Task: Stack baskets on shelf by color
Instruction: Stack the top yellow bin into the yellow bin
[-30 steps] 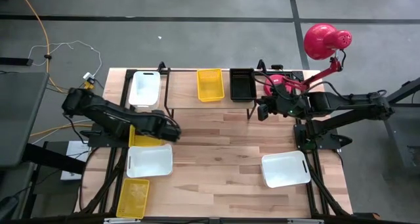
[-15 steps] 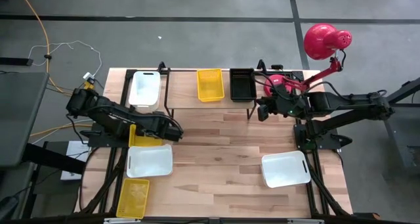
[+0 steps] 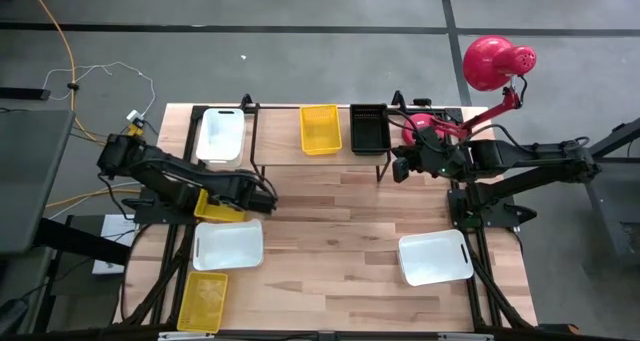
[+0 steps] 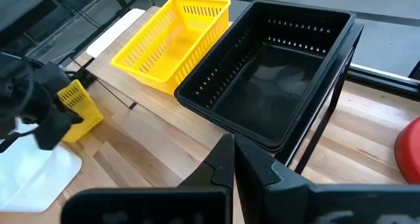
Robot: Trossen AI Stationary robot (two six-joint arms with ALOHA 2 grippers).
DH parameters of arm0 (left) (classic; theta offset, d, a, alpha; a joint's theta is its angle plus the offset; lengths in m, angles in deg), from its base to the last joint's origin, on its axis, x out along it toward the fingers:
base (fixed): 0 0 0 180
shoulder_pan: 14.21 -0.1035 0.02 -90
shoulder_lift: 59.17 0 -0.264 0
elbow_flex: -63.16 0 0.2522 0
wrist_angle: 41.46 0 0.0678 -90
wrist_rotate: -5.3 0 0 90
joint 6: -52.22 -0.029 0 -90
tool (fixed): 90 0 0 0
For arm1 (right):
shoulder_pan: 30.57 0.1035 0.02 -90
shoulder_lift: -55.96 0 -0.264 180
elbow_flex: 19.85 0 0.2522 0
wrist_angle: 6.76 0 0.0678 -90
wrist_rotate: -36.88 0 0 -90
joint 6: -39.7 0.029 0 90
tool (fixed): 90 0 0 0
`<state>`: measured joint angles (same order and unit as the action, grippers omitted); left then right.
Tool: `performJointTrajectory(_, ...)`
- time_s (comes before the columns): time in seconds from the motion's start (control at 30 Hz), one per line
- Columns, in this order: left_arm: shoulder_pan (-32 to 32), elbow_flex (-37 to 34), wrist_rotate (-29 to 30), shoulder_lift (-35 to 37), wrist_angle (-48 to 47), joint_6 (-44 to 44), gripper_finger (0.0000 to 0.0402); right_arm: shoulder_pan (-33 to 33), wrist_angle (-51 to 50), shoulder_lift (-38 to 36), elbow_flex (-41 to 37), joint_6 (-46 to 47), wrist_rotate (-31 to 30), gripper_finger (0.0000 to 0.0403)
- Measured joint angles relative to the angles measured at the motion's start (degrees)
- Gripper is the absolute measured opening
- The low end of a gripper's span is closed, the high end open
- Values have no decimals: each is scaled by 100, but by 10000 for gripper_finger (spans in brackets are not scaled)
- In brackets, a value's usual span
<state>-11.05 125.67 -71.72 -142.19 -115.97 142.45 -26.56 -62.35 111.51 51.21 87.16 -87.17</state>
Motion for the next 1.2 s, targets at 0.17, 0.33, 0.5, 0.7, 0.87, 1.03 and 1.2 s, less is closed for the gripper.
performJointTrajectory(0.17,46,61,139,660,-182,45,4,1,0,0,0,2,0,0)
performJointTrajectory(0.33,69,501,236,1451,-437,-448,2,2,0,0,-2,3,0,0)
performJointTrajectory(0.5,102,1353,-385,2128,-634,-1703,1,1,-21,-2,-4,9,-2,0)
performJointTrajectory(0.7,263,2849,-649,2481,-188,-2921,1,0,-40,-2,-4,7,-2,0)
performJointTrajectory(0.87,352,3974,-647,2067,935,-4507,0,0,-41,-2,-4,9,-2,0)
performJointTrajectory(1.03,-8,5068,-292,977,1052,-6376,0,0,-37,-2,-4,24,-2,0)
performJointTrajectory(1.2,-537,5870,-97,-43,968,-8137,0,0,-37,-2,-4,24,-2,0)
